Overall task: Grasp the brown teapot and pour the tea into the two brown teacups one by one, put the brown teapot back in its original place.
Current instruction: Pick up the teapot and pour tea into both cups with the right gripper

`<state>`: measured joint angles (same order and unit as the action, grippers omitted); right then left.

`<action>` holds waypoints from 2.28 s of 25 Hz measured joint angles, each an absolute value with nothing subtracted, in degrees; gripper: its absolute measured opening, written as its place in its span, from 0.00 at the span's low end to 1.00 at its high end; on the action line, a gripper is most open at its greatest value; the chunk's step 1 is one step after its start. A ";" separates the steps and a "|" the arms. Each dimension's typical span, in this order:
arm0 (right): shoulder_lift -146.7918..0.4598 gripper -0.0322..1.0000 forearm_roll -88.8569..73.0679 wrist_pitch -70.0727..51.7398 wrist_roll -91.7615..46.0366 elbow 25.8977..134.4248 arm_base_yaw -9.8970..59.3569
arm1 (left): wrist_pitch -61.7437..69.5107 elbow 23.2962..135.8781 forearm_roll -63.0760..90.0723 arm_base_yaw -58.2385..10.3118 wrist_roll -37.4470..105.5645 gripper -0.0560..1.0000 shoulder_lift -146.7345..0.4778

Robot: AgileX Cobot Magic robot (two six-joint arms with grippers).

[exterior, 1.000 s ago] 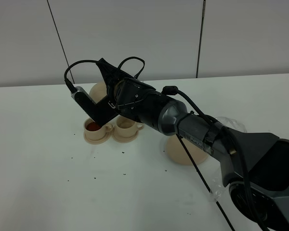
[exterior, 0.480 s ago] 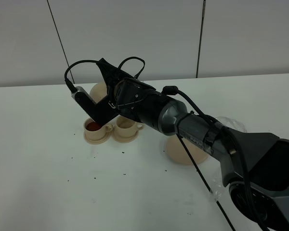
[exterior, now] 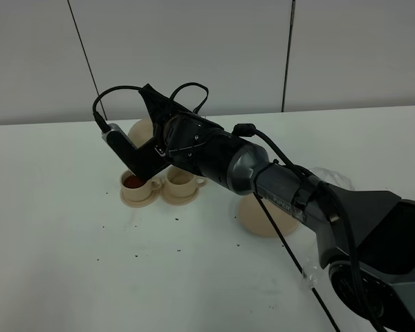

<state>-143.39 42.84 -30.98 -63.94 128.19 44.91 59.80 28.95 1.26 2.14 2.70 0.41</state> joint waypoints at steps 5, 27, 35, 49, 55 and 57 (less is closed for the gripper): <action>-143.39 0.12 42.51 -30.98 -62.45 128.19 44.91 | 59.80 28.95 1.26 2.14 2.70 0.56 0.41; -143.39 0.12 40.84 -33.91 -58.99 128.19 44.36 | 59.80 28.95 1.26 2.14 2.65 0.56 0.41; -143.26 0.12 38.66 -34.18 -58.99 128.19 44.31 | 59.80 28.95 1.26 2.14 2.65 0.56 0.41; -141.15 0.12 36.72 -43.57 -56.73 128.19 44.20 | 59.80 28.95 1.26 2.14 2.65 0.56 0.41; -140.01 0.12 36.30 -49.05 -56.55 128.19 43.22 | 59.80 28.95 1.26 2.14 2.65 0.56 0.41; -139.09 0.12 36.30 -50.23 -56.49 128.19 42.81 | 59.80 28.95 1.26 2.14 2.65 0.56 0.41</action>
<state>-139.09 36.30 -50.23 -56.49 128.19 42.81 59.80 28.95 1.26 2.14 2.65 0.41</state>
